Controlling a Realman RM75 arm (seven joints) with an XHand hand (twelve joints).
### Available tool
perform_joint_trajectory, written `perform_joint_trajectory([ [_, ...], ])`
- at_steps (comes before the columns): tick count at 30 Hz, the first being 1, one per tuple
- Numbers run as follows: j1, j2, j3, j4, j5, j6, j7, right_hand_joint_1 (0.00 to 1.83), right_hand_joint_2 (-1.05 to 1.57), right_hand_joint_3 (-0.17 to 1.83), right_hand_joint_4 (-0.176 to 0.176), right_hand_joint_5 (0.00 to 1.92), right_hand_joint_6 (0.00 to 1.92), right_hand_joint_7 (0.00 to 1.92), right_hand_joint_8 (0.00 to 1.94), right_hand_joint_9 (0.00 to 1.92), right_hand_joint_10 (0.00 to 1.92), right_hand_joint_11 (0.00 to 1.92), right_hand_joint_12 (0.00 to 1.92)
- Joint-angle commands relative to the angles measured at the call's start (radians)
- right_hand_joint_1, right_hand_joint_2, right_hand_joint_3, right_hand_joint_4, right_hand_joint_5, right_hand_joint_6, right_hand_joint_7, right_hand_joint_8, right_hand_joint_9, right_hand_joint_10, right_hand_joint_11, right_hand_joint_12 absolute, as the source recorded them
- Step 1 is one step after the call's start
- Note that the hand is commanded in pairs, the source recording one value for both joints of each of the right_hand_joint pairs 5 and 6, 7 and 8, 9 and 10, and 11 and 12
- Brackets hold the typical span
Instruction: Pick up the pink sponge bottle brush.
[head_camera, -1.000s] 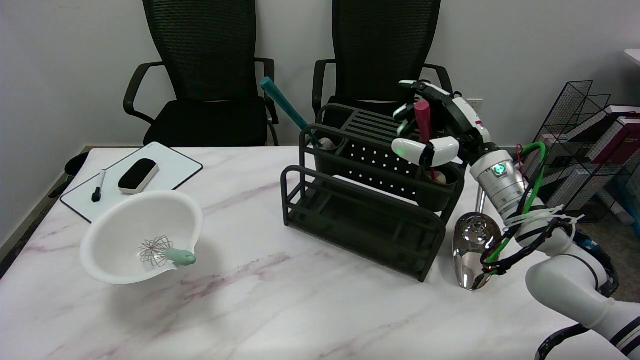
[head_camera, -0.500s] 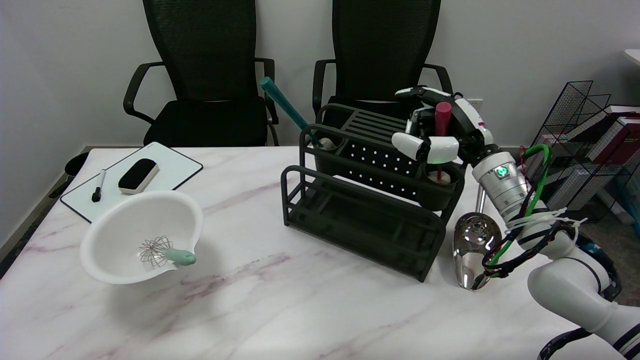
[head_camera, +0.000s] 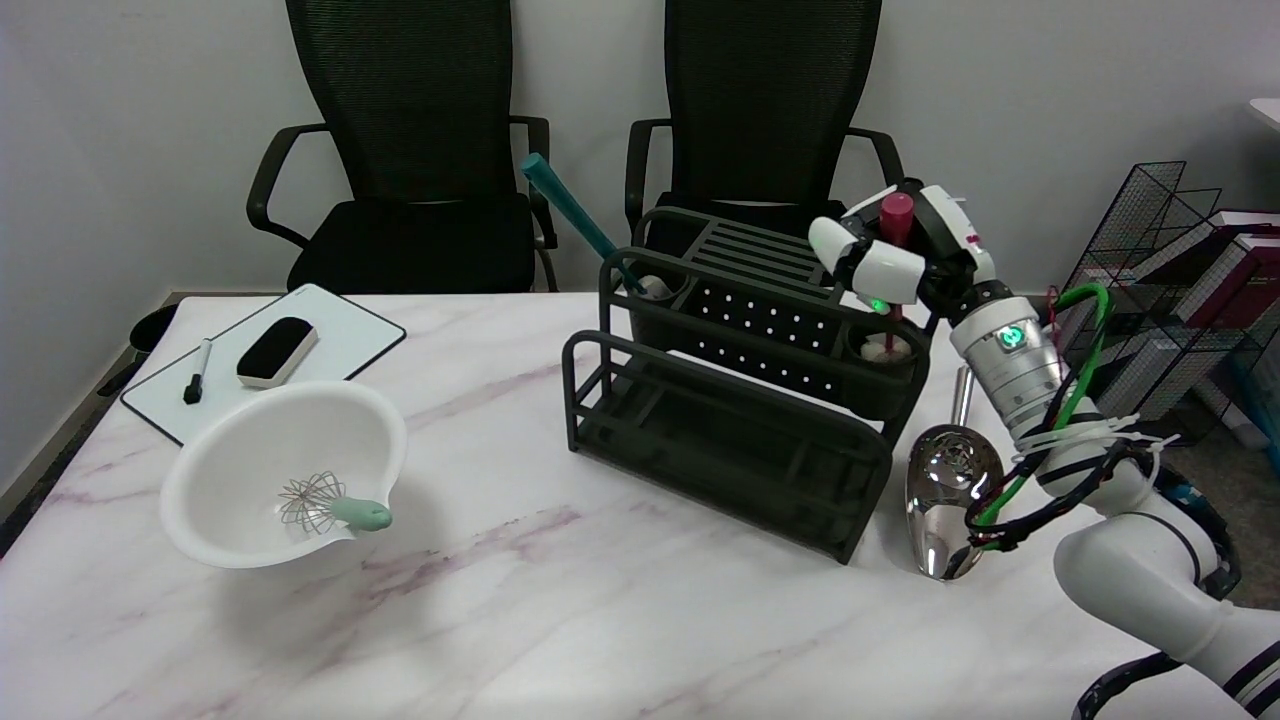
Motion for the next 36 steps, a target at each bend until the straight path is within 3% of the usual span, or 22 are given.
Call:
perform_joint_trajectory([
  [1,0.001,0.002,-0.003,-0.010,0.033,0.094,-0.006,0.97,0.99,0.79,0.000,1.92,1.92,1.90,1.90,1.92,1.92,1.92,1.92],
  [9,-0.006,0.000,-0.035,0.023,0.137,0.176,0.005,0.95,1.39,0.69,0.000,1.92,1.92,1.92,1.92,1.92,1.92,1.92,1.92],
  [16,-0.014,-0.001,-0.041,0.067,0.250,0.204,0.008,0.87,1.56,0.63,0.000,1.92,1.92,1.92,1.92,1.92,1.92,1.92,1.92],
  [26,0.024,0.011,-0.166,0.078,0.402,0.214,0.111,0.87,1.57,0.91,0.000,1.92,1.92,1.92,1.92,1.92,1.92,1.92,1.92],
  [36,-0.012,0.014,-0.054,0.195,0.417,0.143,0.098,0.86,1.57,0.98,0.000,1.92,1.92,1.92,1.92,1.92,1.92,1.92,1.92],
])
